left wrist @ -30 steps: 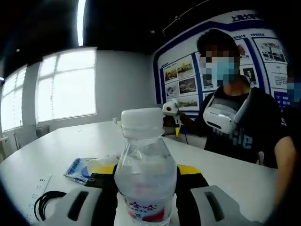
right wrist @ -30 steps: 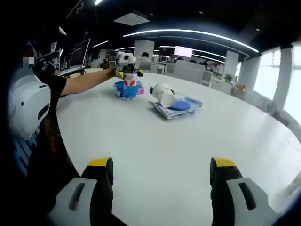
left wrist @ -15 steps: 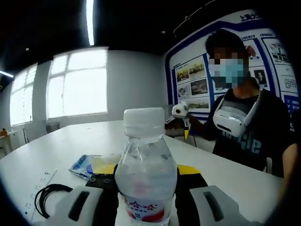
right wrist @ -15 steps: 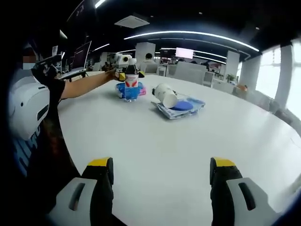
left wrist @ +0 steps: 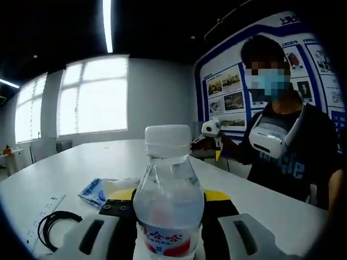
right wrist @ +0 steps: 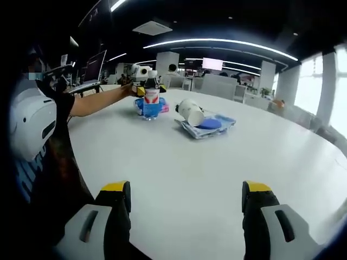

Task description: Arrange the tabletop items into an orderly group along one side of the table until the central work area is clear of visible clutter.

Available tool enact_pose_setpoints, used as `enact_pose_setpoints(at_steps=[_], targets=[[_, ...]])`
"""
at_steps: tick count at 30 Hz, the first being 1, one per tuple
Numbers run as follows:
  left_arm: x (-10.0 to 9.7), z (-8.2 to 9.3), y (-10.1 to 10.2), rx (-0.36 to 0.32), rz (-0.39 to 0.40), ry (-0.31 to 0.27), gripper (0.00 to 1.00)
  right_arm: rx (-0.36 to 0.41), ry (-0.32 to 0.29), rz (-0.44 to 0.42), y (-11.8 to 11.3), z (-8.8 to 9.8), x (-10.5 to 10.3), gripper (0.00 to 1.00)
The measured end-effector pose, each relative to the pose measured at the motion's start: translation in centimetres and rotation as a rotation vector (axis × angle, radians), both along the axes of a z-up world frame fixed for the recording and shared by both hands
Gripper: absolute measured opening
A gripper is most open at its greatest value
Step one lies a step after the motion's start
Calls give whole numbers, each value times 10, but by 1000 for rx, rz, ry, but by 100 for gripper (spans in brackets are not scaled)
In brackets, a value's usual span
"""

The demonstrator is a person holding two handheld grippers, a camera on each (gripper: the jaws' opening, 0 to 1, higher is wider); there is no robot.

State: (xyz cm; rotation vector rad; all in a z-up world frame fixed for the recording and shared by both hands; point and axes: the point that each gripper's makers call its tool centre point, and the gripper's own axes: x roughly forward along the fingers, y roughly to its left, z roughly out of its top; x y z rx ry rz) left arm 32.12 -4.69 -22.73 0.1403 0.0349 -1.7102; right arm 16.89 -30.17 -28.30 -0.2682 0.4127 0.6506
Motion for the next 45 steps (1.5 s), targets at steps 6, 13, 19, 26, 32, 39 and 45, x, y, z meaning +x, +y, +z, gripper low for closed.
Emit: enact_pose_setpoints(at_steps=[6, 13, 19, 26, 32, 39, 45], targets=[[5, 6, -1, -43, 28, 19, 42, 5, -5, 4, -1, 0, -2, 81], [3, 24, -4, -68, 60, 32, 42, 13, -10, 2, -2, 2, -3, 81], [4, 46, -1, -133, 136, 16, 42, 18, -16, 14, 1, 4, -5, 81], [0, 53, 0, -117, 236, -34, 42, 26, -23, 25, 3, 6, -6, 81], [-5, 60, -3, -138, 334, 1, 41, 54, -29, 44, 11, 6, -5, 81], [0, 64, 7, -195, 480, 71, 41, 60, -34, 52, 12, 7, -7, 81], [-6, 62, 12, -194, 536, 69, 41, 63, -34, 51, 10, 6, -7, 81]])
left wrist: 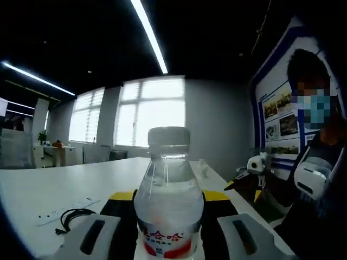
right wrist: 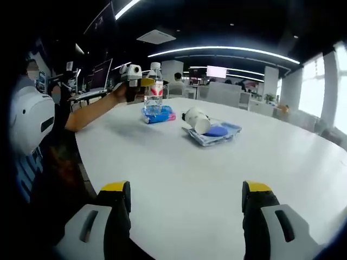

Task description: Arrange the tabletop items into an orderly group along one side of the table until the central work area is clear of visible clutter.

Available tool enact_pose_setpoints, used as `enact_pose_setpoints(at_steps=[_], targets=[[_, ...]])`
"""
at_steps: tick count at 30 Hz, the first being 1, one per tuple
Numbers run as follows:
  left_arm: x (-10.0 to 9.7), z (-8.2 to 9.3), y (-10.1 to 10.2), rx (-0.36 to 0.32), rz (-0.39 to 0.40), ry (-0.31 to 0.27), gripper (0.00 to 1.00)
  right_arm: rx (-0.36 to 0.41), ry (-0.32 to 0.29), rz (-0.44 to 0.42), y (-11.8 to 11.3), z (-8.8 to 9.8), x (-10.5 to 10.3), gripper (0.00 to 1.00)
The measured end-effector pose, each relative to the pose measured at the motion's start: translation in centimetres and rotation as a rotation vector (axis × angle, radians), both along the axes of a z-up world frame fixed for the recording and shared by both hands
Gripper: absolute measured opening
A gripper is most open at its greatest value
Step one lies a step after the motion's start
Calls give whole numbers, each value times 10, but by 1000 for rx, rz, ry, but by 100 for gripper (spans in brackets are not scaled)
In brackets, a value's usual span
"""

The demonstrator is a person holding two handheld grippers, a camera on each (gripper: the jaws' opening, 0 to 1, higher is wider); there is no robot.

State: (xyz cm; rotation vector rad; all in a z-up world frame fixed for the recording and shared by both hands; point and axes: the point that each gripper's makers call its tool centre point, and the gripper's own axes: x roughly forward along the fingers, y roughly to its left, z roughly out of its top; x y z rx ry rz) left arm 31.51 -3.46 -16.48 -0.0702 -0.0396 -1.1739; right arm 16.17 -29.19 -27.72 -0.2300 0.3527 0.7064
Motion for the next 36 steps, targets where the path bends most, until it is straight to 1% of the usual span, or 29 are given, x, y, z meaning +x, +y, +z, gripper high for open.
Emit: enact_pose_setpoints(at_steps=[2, 3, 5, 6, 8, 10, 13, 17, 19, 20, 25, 26, 27, 28, 30, 31, 32, 34, 36], targets=[[-1, -1, 1, 5, 3, 10, 41, -1, 1, 3, 0, 0, 0, 81], [-3, -1, 1, 8, 5, 7, 41, -4, -2, 4, 0, 0, 0, 81], [-2, -2, 4, 22, 42, -3, 41, -1, -4, 3, -1, 1, 0, 81], [-2, -1, 6, 26, 42, -9, 41, -1, -5, 3, -1, 2, 0, 81], [0, 0, 10, 15, 71, 7, 41, -2, -7, 3, -2, 2, 0, 81], [-1, 0, 11, 17, 67, 0, 41, 1, -7, 4, -3, 2, 0, 81], [-1, 1, 17, 14, 107, 1, 41, 4, -6, 6, -3, 1, 0, 81], [-1, 5, 24, -1, 164, 3, 41, 8, -5, 8, -3, 0, 0, 81], [-1, 9, 28, -7, 201, -6, 41, 11, -6, 12, -3, 0, 0, 81], [-1, 9, 29, -9, 205, -7, 41, 11, -6, 13, -2, 0, 0, 81], [-3, 19, 43, -15, 302, -18, 41, 14, -5, 20, -2, -1, 1, 81], [-5, 20, 44, -7, 309, -21, 41, 14, -5, 21, -1, -1, 1, 81], [-4, 22, 49, -19, 344, -18, 41, 15, -5, 24, -1, -1, 1, 81], [-5, 23, 51, -20, 352, -21, 41, 16, -5, 26, 0, -1, 1, 81], [-5, 27, 60, -40, 409, -12, 40, 18, -5, 31, 1, -1, 2, 81], [-7, 28, 61, -39, 408, -8, 40, 19, -5, 33, 2, -1, 2, 81], [-8, 29, 65, -45, 431, 2, 40, 21, -4, 36, 3, -2, 2, 81], [-12, 31, 69, -42, 450, -11, 41, 21, -2, 41, 4, -3, 3, 81], [-15, 33, 75, -23, 498, -33, 41, 21, 0, 47, 5, -4, 4, 81]])
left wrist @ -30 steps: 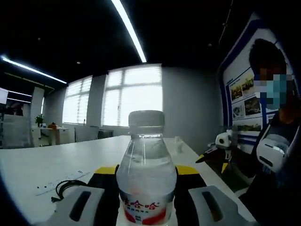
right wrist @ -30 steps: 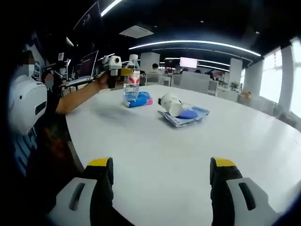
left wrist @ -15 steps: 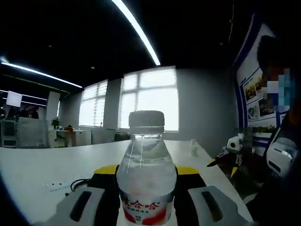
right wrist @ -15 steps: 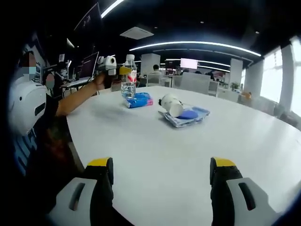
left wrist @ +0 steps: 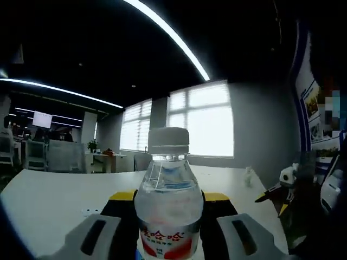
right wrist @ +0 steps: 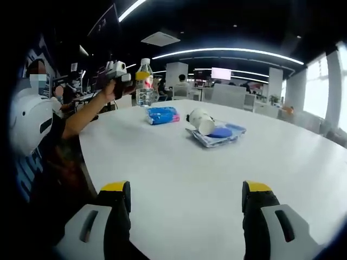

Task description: Arrange the tabletop items into an orderly group along one side of the table until the central work area is clear of visible clutter.

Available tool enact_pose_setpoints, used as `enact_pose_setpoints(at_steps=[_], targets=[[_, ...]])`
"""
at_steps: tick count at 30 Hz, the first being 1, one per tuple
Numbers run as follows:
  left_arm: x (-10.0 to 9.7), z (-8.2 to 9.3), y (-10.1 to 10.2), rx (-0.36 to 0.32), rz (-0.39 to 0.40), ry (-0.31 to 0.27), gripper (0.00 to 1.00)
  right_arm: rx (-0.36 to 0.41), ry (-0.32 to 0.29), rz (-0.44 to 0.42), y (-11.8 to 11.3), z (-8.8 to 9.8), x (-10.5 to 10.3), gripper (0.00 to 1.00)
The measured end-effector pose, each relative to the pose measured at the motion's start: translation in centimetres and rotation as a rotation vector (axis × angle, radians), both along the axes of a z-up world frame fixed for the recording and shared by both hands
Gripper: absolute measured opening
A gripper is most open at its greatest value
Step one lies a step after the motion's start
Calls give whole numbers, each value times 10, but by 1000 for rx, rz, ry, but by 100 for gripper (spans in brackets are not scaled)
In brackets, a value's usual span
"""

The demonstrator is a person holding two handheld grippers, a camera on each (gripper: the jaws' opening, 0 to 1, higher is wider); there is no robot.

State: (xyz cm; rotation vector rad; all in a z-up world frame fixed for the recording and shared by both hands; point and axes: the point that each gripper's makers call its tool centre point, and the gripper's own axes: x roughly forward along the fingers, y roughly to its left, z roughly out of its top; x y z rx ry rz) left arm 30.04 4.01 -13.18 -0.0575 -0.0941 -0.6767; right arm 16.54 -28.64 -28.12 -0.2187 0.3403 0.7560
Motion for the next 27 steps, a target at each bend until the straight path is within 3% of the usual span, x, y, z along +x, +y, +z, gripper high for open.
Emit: enact_pose_setpoints(at_steps=[17, 22, 24, 27], targets=[[-16, -7, 47, 6, 250, 41, 41, 22, 1, 51, 11, -2, 4, 81], [-19, -13, 65, -19, 339, 41, 41, 30, 3, 66, 13, -3, 5, 81], [-20, -15, 76, 1, 413, 33, 41, 33, 6, 73, 14, -5, 5, 81], [-23, -16, 83, 2, 463, 26, 41, 36, 8, 79, 14, -5, 6, 81]])
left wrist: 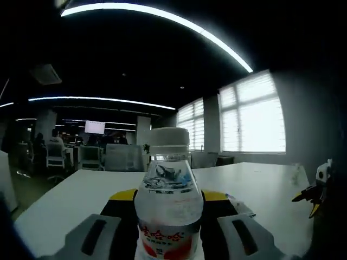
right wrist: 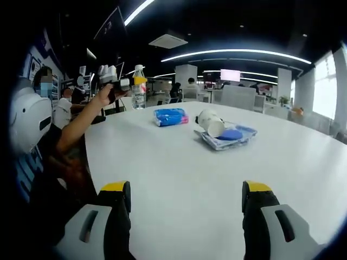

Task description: Arrange the tabletop items into an orderly group along one side of the table until the central work area is clear of visible clutter.

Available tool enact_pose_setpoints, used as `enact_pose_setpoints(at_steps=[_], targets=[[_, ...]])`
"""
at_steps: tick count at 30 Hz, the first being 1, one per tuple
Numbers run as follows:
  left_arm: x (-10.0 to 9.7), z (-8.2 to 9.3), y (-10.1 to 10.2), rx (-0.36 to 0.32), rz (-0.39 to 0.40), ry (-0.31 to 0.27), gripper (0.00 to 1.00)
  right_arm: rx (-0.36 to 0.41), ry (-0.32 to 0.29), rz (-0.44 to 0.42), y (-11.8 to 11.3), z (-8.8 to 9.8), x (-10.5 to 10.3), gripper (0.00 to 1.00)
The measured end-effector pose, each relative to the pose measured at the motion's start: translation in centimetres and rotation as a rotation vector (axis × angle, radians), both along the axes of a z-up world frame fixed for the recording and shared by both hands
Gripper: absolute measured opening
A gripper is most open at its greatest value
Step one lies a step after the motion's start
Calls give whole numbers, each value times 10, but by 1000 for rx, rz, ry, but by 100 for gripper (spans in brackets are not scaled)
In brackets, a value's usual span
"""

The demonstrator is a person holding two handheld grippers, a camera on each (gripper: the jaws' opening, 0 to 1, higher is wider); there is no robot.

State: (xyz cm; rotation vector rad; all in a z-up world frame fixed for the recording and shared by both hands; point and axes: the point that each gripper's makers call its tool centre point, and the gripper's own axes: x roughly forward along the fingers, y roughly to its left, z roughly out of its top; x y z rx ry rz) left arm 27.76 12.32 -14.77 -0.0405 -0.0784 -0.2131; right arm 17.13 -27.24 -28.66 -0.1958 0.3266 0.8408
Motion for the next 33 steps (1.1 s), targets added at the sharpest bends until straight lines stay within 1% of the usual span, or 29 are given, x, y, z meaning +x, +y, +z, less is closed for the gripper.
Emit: enact_pose_setpoints(at_steps=[1, 5, 7, 9, 11, 12, 15, 17, 20, 21, 24, 26, 30, 33], targets=[[0, 0, 3, -8, 16, -1, 41, 2, 0, 4, 1, 0, 0, 81], [0, -1, 10, 5, 71, -13, 41, -4, 5, 20, 2, -3, 1, 81], [1, -2, 14, -20, 87, -17, 41, -6, 7, 27, 2, -3, 2, 81], [2, -4, 19, -28, 122, -18, 41, -3, 5, 30, 2, -3, 2, 81], [5, -8, 29, 3, 186, -10, 41, 1, 2, 32, 0, -2, 3, 81], [6, -9, 30, 6, 196, -10, 41, 3, 0, 32, -1, -2, 3, 81], [9, -13, 37, -27, 224, -7, 41, 9, -1, 30, -3, -2, 4, 81], [12, -17, 42, -27, 248, -2, 41, 7, 3, 31, -5, -4, 5, 81], [17, -21, 54, -6, 300, 5, 41, 3, 7, 27, -9, -6, 6, 81], [17, -21, 56, -8, 304, 5, 41, 4, 6, 25, -11, -6, 6, 81], [20, -24, 69, -25, 341, 5, 41, 2, 8, 19, -16, -7, 5, 81], [21, -27, 75, -18, 365, 12, 41, 1, 10, 15, -18, -8, 5, 82], [22, -31, 78, -21, 375, 15, 41, -3, 11, 14, -19, -9, 5, 82], [23, -36, 78, -10, 386, 23, 41, -3, 12, 14, -19, -10, 5, 82]])
